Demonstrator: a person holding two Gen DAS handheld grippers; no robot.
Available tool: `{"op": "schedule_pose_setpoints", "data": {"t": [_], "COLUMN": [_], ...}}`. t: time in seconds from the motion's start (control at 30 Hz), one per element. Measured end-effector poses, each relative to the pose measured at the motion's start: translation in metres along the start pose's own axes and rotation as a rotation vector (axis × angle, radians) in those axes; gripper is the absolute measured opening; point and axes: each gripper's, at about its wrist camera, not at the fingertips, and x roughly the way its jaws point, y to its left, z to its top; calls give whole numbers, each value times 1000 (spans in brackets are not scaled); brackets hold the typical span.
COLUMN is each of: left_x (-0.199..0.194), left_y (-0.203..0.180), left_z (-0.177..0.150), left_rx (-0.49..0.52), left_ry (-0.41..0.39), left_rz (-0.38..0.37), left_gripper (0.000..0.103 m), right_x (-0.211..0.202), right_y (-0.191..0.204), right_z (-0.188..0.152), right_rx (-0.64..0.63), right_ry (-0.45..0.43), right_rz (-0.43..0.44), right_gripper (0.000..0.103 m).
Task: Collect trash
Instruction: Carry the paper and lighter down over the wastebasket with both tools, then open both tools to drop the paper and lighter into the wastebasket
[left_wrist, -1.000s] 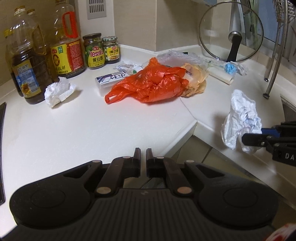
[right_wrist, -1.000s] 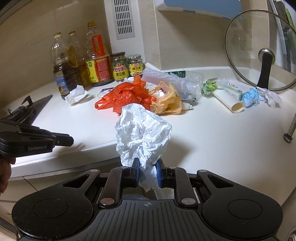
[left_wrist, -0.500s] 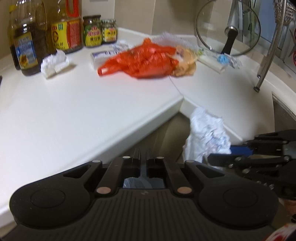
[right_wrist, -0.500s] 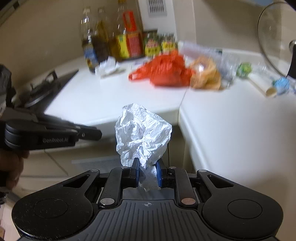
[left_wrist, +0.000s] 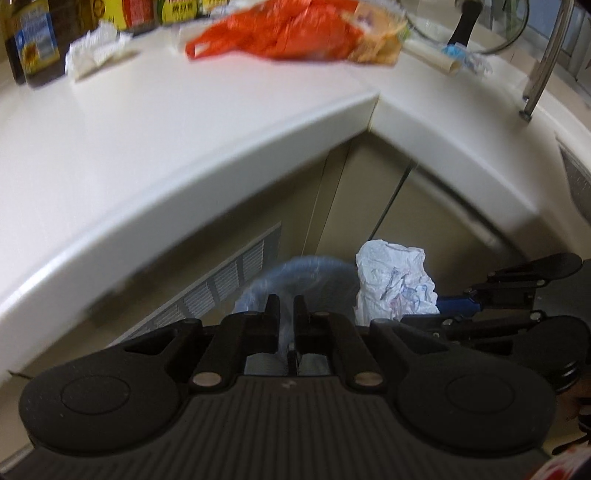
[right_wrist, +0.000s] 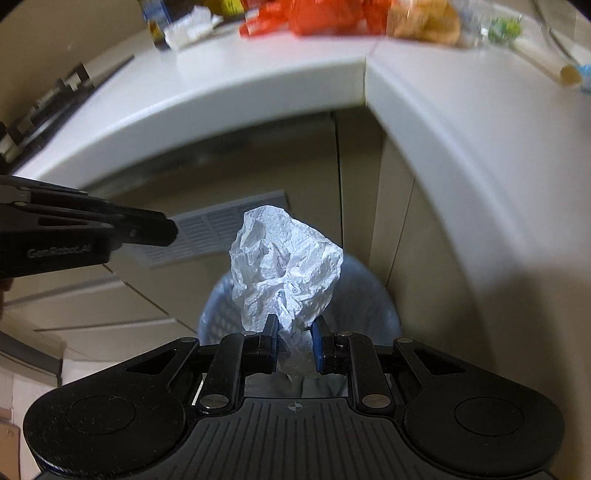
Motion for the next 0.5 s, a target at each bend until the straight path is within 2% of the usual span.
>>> {"op": "schedule_pose_setpoints", "data": {"t": [0.27,0.5], "left_x": [33,51], "left_y": [13,21], "left_z": [-23,-35], "left_rx": [-36,-45], "left_ry": [74,114], "left_rz": [-11,-24], "left_gripper": [8,8], "right_x": [45,76], "right_y": [3,-2], "right_z": [-11,-14], "right_rx": [-44,-28], "right_ry": [87,141], "right_rz": [-19,-32], "right_gripper": [19,19]}}
